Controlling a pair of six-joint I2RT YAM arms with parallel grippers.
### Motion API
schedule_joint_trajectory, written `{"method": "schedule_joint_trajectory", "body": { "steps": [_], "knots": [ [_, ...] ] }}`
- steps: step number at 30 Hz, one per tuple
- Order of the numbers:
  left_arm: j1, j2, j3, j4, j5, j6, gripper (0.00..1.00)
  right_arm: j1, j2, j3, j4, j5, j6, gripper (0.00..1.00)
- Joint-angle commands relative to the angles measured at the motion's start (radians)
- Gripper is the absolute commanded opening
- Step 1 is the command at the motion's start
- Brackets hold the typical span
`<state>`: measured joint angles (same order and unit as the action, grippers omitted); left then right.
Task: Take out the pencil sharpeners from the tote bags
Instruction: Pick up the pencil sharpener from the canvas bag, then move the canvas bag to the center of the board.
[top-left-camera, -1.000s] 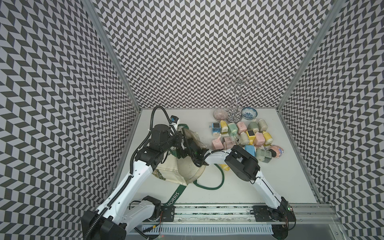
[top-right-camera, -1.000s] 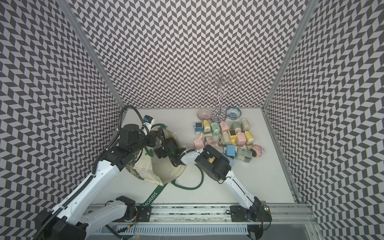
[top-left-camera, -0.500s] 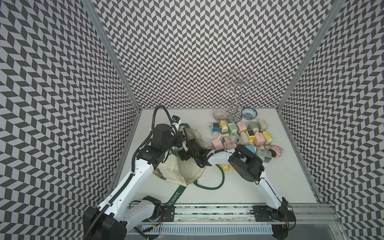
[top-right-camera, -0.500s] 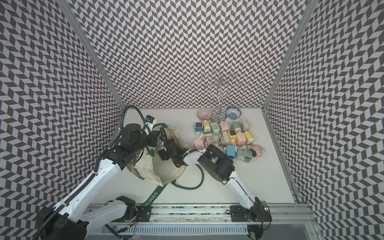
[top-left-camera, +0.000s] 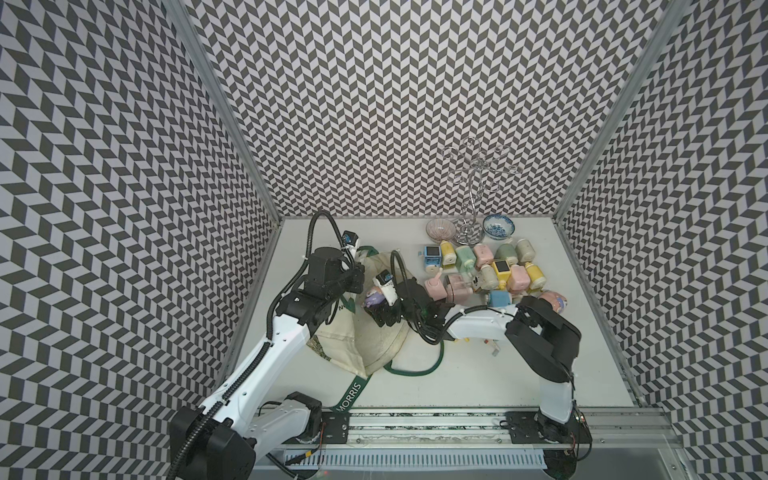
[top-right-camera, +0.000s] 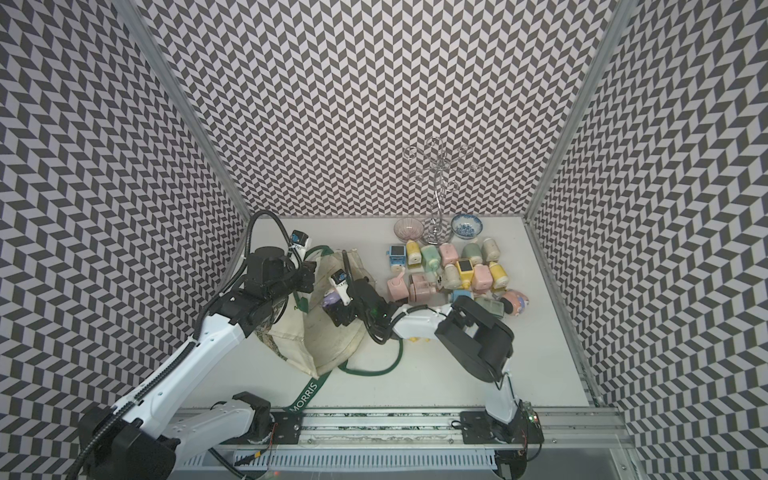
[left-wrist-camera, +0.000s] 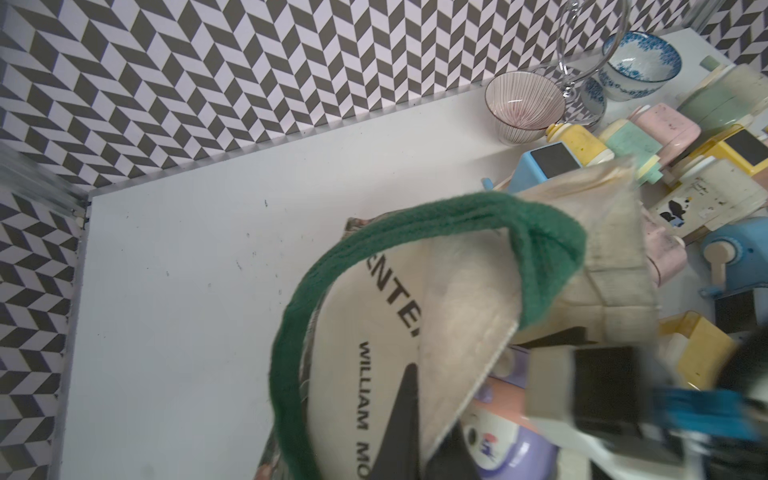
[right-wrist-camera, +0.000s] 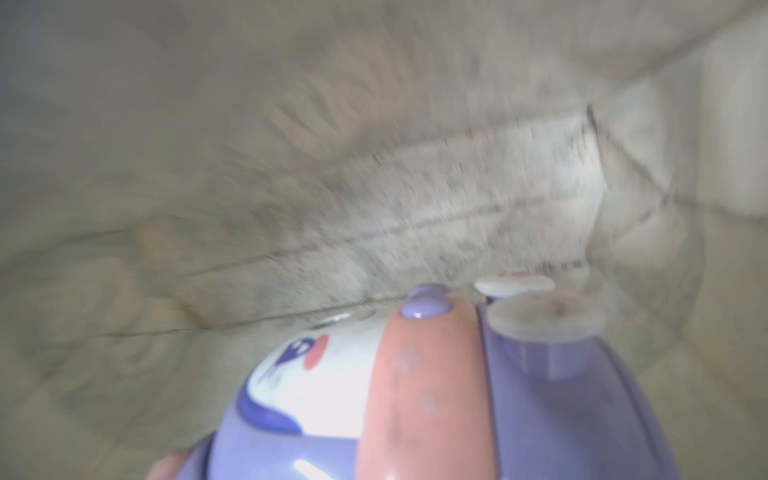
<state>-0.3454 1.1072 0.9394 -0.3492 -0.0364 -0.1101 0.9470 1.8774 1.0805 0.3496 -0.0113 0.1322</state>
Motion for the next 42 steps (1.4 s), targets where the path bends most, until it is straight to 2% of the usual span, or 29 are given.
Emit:
{"method": "schedule_joint_trajectory", "body": {
  "steps": [1, 8, 11, 16, 20, 24, 26, 30, 32, 34, 37, 42],
  "knots": [
    [0.028, 0.034, 0.010, -0.003, -0.033, 0.032, 0.00, 0.006, -0.137, -0.099, 0.074, 0.006, 0.026, 0.69],
    [0.036, 0.127, 0.042, 0.006, -0.035, 0.124, 0.00, 0.009, -0.406, -0.293, 0.077, 0.012, 0.025, 0.68],
    [0.036, 0.140, 0.071, -0.003, -0.052, 0.118, 0.00, 0.008, -0.454, -0.326, 0.081, -0.029, -0.012, 0.69],
    [0.029, 0.013, 0.002, 0.127, 0.110, 0.134, 0.00, 0.008, -0.391, -0.287, 0.079, 0.006, -0.013, 0.69],
    [0.027, -0.033, 0.037, 0.131, 0.128, 0.169, 0.00, 0.008, -0.274, -0.166, 0.078, 0.026, -0.008, 0.69],
    [0.022, 0.003, 0.116, 0.102, 0.053, 0.247, 0.00, 0.009, -0.148, -0.008, 0.084, -0.005, -0.026, 0.68],
    [0.020, 0.030, 0.147, 0.116, 0.017, 0.331, 0.00, 0.009, -0.072, 0.081, 0.080, -0.036, -0.032, 0.68],
    [0.036, 0.093, 0.121, 0.231, -0.023, 0.513, 0.00, 0.006, 0.052, 0.224, 0.093, -0.081, -0.011, 0.68],
    [0.085, 0.143, 0.129, 0.248, 0.012, 0.504, 0.00, 0.006, 0.101, 0.268, 0.127, -0.152, -0.016, 0.68],
    [0.146, 0.176, 0.132, 0.258, 0.085, 0.463, 0.00, 0.007, 0.136, 0.306, 0.112, -0.161, -0.016, 0.68],
    [0.196, 0.182, 0.112, 0.276, 0.175, 0.444, 0.00, 0.007, 0.124, 0.294, 0.068, -0.164, -0.024, 0.68],
    [0.195, 0.140, 0.046, 0.308, 0.245, 0.516, 0.00, 0.007, -0.066, 0.060, 0.082, -0.115, -0.038, 0.68]
  ]
}}
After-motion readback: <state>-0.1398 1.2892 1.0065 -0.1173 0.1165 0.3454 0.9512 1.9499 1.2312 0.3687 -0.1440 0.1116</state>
